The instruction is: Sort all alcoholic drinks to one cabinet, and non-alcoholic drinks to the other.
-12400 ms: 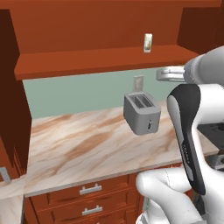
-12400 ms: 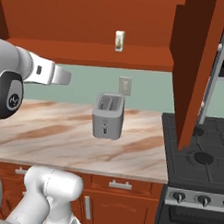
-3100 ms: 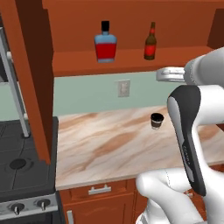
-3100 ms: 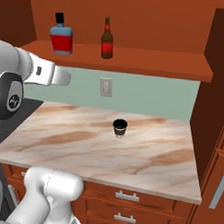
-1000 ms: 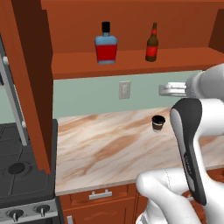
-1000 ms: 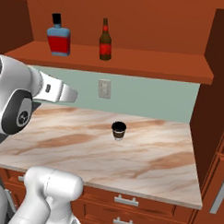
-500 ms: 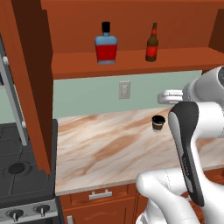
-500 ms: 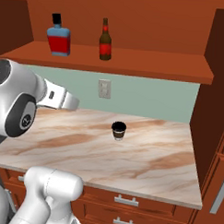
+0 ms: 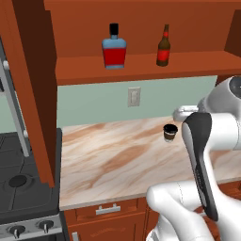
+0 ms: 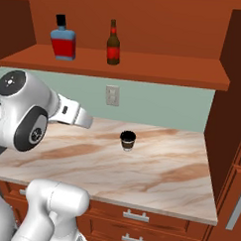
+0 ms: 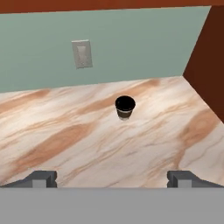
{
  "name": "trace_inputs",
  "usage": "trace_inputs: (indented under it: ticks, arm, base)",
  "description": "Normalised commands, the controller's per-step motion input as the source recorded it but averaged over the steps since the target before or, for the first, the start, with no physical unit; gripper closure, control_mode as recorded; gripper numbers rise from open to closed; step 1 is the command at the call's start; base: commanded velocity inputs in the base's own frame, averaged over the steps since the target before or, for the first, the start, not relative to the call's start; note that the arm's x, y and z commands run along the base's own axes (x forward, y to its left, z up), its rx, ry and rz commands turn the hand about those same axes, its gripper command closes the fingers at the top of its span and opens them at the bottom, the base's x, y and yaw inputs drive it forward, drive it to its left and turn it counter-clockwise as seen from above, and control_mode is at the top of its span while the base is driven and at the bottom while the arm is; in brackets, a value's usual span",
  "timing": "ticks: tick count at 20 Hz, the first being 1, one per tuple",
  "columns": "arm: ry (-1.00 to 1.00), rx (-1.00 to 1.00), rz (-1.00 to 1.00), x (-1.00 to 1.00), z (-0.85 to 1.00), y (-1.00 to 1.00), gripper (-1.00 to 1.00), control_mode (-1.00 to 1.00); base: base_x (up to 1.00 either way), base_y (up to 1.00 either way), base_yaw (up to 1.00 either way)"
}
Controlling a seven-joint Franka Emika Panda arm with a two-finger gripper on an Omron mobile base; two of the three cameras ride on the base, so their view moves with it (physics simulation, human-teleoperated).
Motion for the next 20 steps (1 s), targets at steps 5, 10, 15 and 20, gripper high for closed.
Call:
trace_inputs:
  ticks: [5, 10, 15, 20]
  arm:
    - [0.07, -0.11, 0.0, 0.03, -0.37, -0.26, -1.0, -1.0]
    - [0.02, -0.08, 0.0, 0.16, -0.37, -0.18, -1.0, -1.0]
    - [0.03, -0.01, 0.01, 0.14, -0.28, -0.11, -1.0, -1.0]
    - [0.01, 0.0, 0.02, 0.15, -0.24, -0.12, -1.0, -1.0]
  base:
    - [0.0, 0.0, 0.0]
    - [0.0, 0.0, 0.0]
    - [0.0, 0.0, 0.0]
    - [0.0, 0.0, 0.0]
